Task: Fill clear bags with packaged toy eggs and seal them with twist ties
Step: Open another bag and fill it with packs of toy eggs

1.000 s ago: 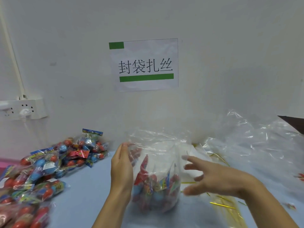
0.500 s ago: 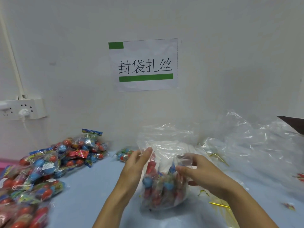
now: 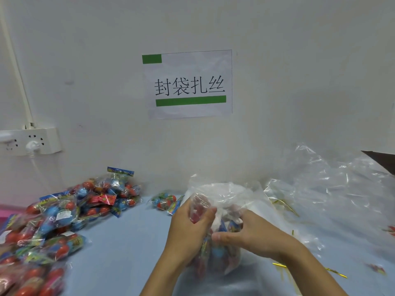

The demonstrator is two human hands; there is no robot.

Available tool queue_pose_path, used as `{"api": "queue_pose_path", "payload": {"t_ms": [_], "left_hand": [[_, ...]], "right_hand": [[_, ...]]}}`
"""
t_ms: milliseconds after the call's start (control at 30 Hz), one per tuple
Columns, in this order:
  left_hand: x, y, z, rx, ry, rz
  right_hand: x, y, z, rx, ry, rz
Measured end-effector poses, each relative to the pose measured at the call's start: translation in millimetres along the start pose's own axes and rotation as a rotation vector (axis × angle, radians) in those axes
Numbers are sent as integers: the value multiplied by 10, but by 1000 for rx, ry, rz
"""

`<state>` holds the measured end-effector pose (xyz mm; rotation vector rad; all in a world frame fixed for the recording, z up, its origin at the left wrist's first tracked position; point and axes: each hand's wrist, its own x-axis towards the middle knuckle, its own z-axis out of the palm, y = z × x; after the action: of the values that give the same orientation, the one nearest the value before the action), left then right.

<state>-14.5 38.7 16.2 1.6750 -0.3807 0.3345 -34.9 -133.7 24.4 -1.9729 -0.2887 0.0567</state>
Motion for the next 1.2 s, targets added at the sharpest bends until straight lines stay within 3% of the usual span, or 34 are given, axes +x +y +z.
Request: {"api": "queue_pose_path", "payload": {"t_ms": [267, 467, 800, 1200], "left_hand": [[-4, 44, 71, -78, -45, 64], [-47, 114, 87, -163, -146, 36], [-51, 74, 68, -155, -45, -167], [-17, 115, 55, -327, -140, -309]], "right_hand": [[-1, -18, -19, 30, 151, 10], [-60, -89, -37, 64, -29, -74], [-29, -85, 77, 42, -6, -124], [-31, -125, 253, -20, -50, -74]]}}
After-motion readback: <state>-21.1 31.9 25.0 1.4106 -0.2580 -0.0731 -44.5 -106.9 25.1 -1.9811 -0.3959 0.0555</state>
